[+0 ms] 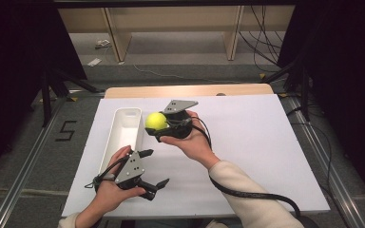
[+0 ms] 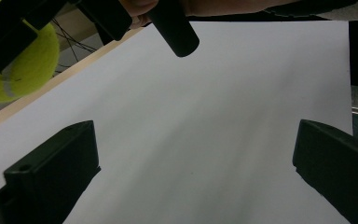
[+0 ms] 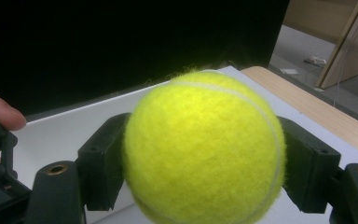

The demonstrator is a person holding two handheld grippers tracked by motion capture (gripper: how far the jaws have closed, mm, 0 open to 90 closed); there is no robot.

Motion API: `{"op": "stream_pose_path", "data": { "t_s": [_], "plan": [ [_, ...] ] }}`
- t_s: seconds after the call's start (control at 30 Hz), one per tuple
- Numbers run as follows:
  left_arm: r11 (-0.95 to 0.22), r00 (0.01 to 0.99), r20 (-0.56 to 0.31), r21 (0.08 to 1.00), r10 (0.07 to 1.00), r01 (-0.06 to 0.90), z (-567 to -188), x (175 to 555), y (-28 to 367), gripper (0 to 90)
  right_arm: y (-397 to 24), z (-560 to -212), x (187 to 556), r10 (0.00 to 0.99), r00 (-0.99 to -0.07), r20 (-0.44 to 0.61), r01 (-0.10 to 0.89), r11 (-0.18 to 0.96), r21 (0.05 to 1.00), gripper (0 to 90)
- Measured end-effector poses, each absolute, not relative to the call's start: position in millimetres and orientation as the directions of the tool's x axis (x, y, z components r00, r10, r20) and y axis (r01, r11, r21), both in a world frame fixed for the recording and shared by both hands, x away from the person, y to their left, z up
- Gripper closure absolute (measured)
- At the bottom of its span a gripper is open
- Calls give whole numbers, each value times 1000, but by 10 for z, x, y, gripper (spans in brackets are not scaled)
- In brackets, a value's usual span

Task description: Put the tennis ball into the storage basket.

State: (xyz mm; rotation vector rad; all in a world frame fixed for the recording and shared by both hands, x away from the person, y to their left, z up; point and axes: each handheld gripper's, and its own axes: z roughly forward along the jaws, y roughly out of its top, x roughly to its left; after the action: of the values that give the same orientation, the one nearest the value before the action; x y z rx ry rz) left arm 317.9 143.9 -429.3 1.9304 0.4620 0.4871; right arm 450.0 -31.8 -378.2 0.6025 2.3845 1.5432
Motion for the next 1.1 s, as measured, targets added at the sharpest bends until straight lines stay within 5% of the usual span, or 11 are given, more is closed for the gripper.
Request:
{"op": "stream_pose_path", "data": {
  "t_s": [1.1],
  "plan": [
    [-386, 845, 129, 918, 519, 97, -4294, 3176, 1435, 0, -199, -3729, 4535, 448, -894, 22, 206, 366, 908, 267]
  ]
}}
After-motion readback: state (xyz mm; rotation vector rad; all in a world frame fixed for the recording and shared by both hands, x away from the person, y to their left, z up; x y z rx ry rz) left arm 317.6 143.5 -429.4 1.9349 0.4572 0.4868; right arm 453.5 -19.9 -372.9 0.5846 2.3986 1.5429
